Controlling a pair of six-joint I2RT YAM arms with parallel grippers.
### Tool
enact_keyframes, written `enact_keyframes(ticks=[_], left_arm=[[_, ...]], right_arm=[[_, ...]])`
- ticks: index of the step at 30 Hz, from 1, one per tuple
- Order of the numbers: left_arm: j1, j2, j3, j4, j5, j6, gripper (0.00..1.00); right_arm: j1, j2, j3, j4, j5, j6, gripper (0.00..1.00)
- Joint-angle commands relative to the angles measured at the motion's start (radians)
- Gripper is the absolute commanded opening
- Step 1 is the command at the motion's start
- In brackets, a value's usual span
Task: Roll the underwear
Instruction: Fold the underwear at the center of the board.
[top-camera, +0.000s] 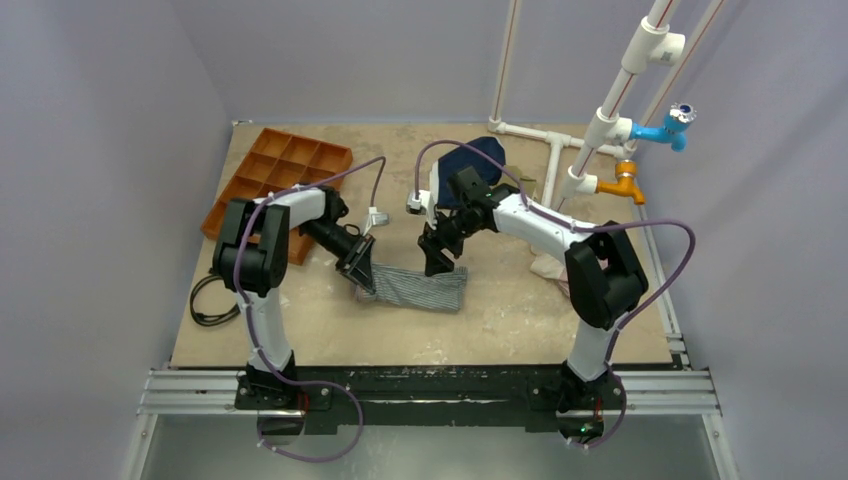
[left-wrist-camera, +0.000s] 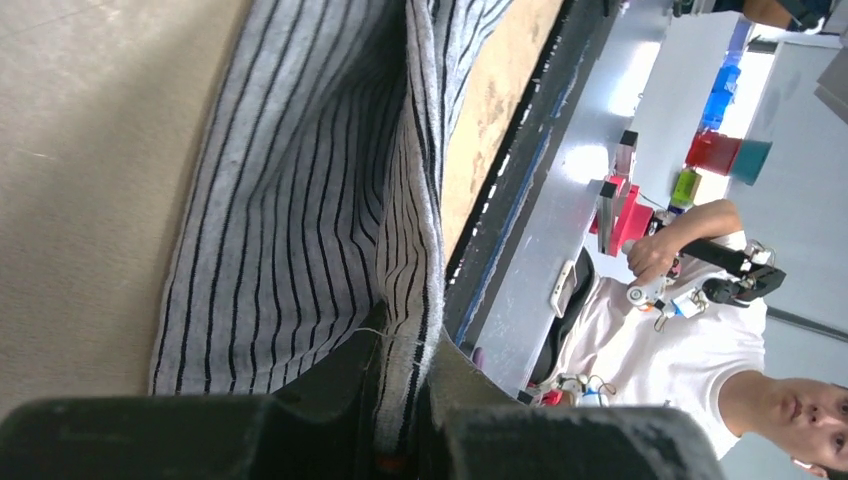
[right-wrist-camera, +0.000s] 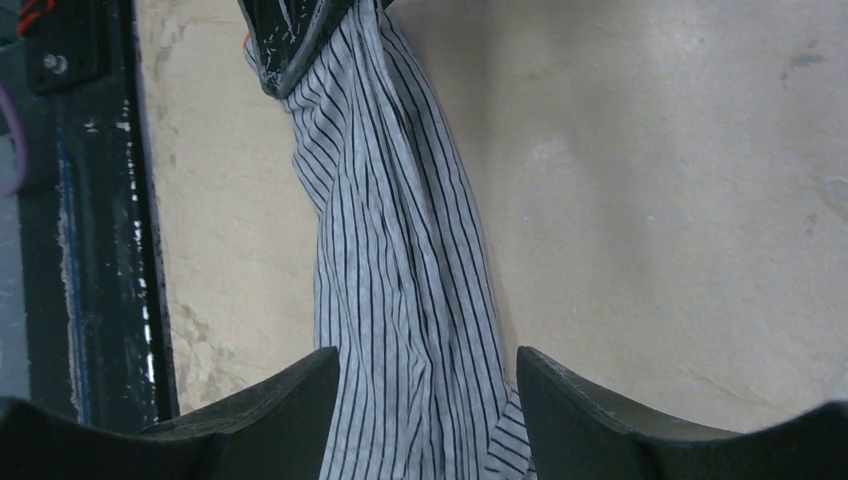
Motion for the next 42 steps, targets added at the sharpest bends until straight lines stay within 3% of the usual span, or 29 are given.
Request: enact_keyframes(ticks=[1,10,21,33,42], left_arm=[[0.003,-0.071,0.008,-0.071,0.098,0.120,0.00],[0.003,-0.059,0.016,-0.100,0.116,0.151,0.00],[0.003,-0.048,0.019,-0.089,0.096,0.128,0.00],[0.003,-0.056,0.002,-0.009,0.028,0.033,0.00],[0.003,-0.063,-0.004,0.008,0.017,0.013,0.00]], right_arm=[[-0.001,0.059,0.069,0.034,-0.196,0.022,0.65],[-0.001,0.192,0.144,0.002,-0.367,-0.032,0.67],[0.016,0.280,0.189,-0.037,-0.429,-0.071,0.67],[0.025,0.302,0.217,-0.260,-0.454,-0.236,0.54],[0.024,0.307,0.187,-0.281,-0.405,-0.265,0.48]])
